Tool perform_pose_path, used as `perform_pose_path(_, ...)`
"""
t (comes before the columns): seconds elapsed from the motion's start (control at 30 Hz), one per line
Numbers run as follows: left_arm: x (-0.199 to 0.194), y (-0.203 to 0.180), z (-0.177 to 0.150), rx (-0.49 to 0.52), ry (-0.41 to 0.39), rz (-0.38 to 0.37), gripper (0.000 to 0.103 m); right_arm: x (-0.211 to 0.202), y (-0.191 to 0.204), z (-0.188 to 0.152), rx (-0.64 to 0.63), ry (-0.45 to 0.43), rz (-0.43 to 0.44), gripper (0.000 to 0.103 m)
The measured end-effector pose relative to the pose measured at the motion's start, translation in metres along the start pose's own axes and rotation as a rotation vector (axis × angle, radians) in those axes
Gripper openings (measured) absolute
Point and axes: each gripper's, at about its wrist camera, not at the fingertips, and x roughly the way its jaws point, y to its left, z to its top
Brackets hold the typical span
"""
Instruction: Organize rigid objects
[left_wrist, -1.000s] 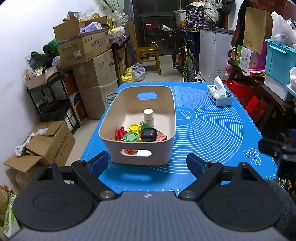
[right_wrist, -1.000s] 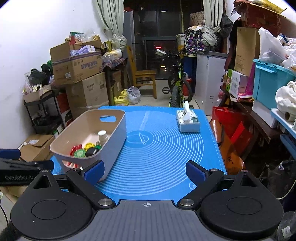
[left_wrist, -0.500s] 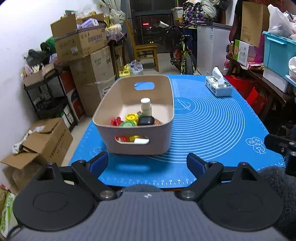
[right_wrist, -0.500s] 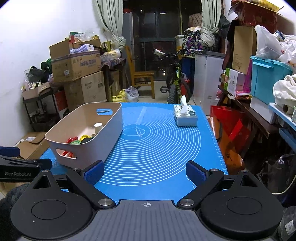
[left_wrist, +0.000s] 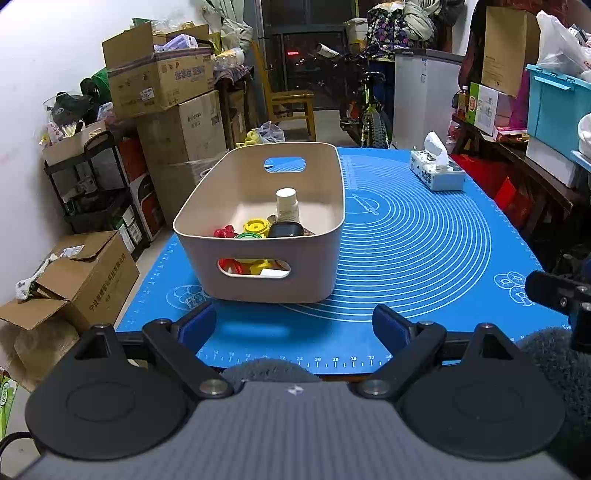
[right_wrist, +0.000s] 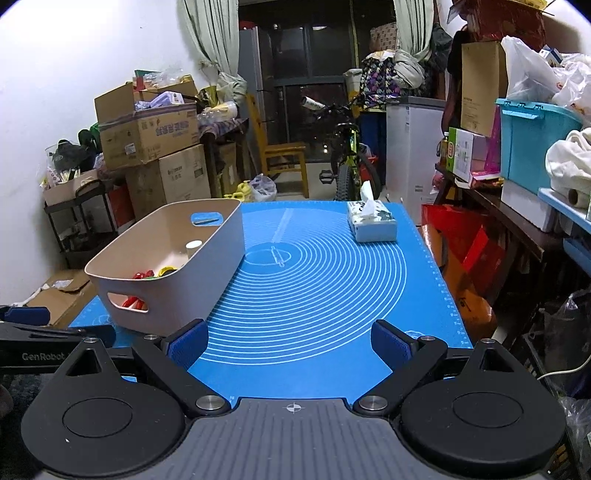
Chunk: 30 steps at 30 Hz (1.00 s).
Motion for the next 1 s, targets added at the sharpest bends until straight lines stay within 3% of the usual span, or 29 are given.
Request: perform_pose_path(1.0,0.0055,-0.0009,-0.0019,-0.007,0.01,-0.022,0.091,0.0066,0.0016,-0.0043,-0.003,0.006,-0.002,0.095)
